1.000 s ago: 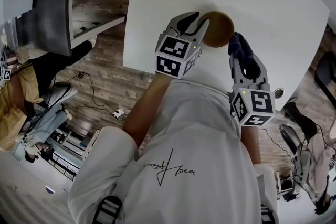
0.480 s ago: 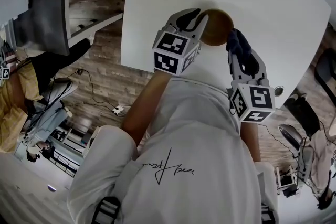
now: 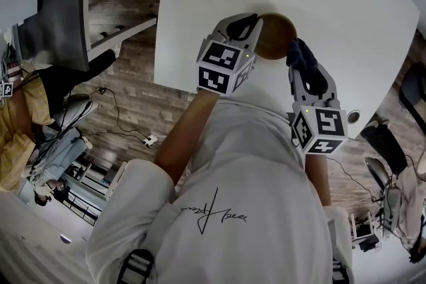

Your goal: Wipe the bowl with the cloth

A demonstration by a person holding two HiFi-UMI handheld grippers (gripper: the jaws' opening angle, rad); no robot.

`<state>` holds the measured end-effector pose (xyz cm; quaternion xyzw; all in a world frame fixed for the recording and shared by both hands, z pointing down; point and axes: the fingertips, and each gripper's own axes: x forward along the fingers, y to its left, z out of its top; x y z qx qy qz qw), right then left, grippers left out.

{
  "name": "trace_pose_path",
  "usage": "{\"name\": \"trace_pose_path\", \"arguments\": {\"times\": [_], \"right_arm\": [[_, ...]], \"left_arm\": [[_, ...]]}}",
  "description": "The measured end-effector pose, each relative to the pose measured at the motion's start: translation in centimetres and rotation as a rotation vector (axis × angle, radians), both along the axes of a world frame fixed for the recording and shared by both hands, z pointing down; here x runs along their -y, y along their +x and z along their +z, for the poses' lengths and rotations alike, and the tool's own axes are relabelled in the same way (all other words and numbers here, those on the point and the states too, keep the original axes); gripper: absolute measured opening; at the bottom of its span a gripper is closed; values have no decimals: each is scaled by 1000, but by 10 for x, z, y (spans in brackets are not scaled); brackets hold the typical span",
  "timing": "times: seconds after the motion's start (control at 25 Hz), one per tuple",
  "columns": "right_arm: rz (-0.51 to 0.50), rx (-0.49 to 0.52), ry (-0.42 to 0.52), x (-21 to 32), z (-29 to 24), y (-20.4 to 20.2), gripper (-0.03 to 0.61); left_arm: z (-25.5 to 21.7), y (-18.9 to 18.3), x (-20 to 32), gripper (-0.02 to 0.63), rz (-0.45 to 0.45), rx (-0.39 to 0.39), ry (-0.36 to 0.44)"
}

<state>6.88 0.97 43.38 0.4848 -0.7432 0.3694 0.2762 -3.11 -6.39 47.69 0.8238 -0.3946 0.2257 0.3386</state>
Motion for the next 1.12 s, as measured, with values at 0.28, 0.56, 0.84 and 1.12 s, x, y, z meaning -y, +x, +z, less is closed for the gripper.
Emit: {"name": "trace_pose_path", "arguments": {"times": [0.28,0.56,0.84,1.12], "right_arm": [[-1,-7,-10,-4,4,-1,103],[-5,-13,-14,-4,10,-2,103],[-14,-12,-13,-2,13,1,103],[-14,-19,-9,2,13,3,103]], "left_arm": [[-1,-1,-2,15,5,8,19],[0,-1,-2,14,18,9,24],[1,0,-3,12,23,13,23],[1,0,-2,12,27,9,15]]}}
